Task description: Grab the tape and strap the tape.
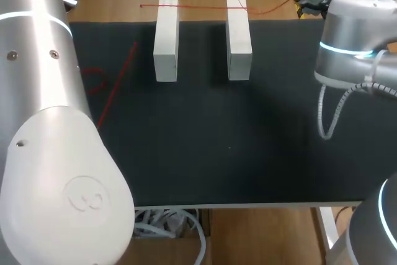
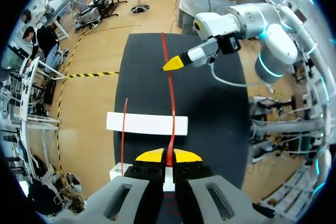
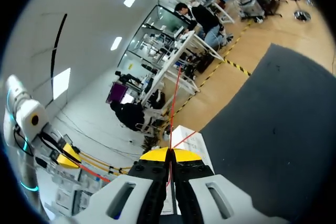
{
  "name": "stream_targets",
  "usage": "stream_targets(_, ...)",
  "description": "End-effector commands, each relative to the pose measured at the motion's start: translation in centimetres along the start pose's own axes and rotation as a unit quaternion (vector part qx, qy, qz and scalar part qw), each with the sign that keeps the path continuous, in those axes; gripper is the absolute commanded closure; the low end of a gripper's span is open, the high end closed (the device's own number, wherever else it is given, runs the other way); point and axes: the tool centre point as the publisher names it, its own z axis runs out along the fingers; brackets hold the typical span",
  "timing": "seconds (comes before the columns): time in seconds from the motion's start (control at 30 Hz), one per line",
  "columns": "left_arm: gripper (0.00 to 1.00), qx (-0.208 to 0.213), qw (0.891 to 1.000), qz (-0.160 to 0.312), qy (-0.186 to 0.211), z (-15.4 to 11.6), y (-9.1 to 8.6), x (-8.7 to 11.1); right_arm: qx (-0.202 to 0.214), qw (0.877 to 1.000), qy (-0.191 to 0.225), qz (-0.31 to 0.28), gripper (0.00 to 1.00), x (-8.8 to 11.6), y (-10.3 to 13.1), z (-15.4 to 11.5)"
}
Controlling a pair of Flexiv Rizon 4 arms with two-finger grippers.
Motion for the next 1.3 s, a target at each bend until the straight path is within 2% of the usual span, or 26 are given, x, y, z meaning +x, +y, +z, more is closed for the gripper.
stream_targets(0.03,1.00,-0.005,1.000,0.000,0.005,-0.2,-0.3,-0.4,0.004,0.989,-0.096,-0.112,1.00,1.1,0.2,0.3)
stream_targets(0.13,1.00,-0.005,1.000,0.000,0.005,-0.2,-0.3,-0.4,0.011,0.982,-0.117,-0.150,1.00,1.3,0.1,0.2)
stream_targets(0.17,1.00,-0.005,1.000,0.000,0.005,-0.2,-0.3,-0.4,0.020,0.983,-0.110,-0.143,1.00,1.5,0.0,0.2)
stream_targets(0.2,1.00,-0.005,1.000,0.000,0.005,-0.2,-0.3,-0.4,0.016,0.978,-0.124,-0.166,1.00,1.6,0.0,0.1)
stream_targets(0.23,1.00,-0.005,1.000,0.000,0.005,-0.2,-0.3,-0.4,0.029,0.977,-0.108,-0.183,1.00,1.6,-0.3,0.1)
stream_targets(0.27,1.00,-0.005,1.000,0.000,0.005,-0.2,-0.3,-0.4,0.033,0.977,-0.112,-0.180,1.00,1.7,-0.3,0.1)
stream_targets(0.33,1.00,-0.005,1.000,0.000,0.005,-0.2,-0.3,-0.4,0.048,0.961,-0.139,-0.233,1.00,1.8,-0.4,0.1)
stream_targets(0.4,1.00,-0.005,1.000,0.000,0.005,-0.2,-0.3,-0.4,0.057,0.951,-0.158,-0.261,1.00,1.7,-0.4,0.1)
stream_targets(0.53,1.00,-0.005,1.000,0.000,0.005,-0.2,-0.3,-0.4,0.041,0.926,-0.162,-0.339,1.00,1.9,-0.4,-0.1)
stream_targets(0.57,1.00,-0.005,1.000,0.000,0.005,-0.2,-0.3,-0.4,0.041,0.924,-0.165,-0.343,1.00,1.9,-0.4,-0.1)
stream_targets(0.63,1.00,-0.005,1.000,0.000,0.005,-0.2,-0.3,-0.4,0.028,0.909,-0.163,-0.382,1.00,2.0,-0.3,-0.2)
stream_targets(0.8,1.00,-0.005,1.000,0.000,0.005,-0.2,-0.3,-0.4,0.019,0.885,-0.164,-0.434,1.00,1.9,0.1,-0.2)
stream_targets(0.87,1.00,-0.005,1.000,0.000,0.005,-0.2,-0.3,-0.4,0.029,0.876,-0.164,-0.452,1.00,1.9,0.2,-0.2)
stream_targets(0.97,1.00,-0.005,1.000,0.000,0.005,-0.2,-0.3,-0.4,0.035,0.854,-0.157,-0.494,1.00,1.8,0.5,0.0)
stream_targets(1.0,1.00,-0.005,1.000,0.000,0.005,-0.2,-0.3,-0.4,0.031,0.853,-0.159,-0.496,1.00,1.8,0.5,-0.1)
stream_targets(1.07,1.00,-0.005,1.000,0.000,0.005,-0.2,-0.3,-0.4,0.031,0.838,-0.157,-0.521,1.00,1.8,0.6,0.0)
stream_targets(1.1,1.00,-0.005,1.000,0.000,0.005,-0.2,-0.3,-0.4,0.030,0.841,-0.157,-0.517,1.00,1.7,0.7,0.0)
stream_targets(1.23,1.00,-0.005,1.000,0.000,0.005,-0.2,-0.3,-0.4,0.020,0.804,-0.141,-0.578,1.00,1.8,0.7,0.0)
stream_targets(1.3,1.00,-0.005,1.000,0.000,0.005,-0.2,-0.3,-0.4,0.021,0.796,-0.134,-0.590,1.00,1.8,0.4,-0.2)
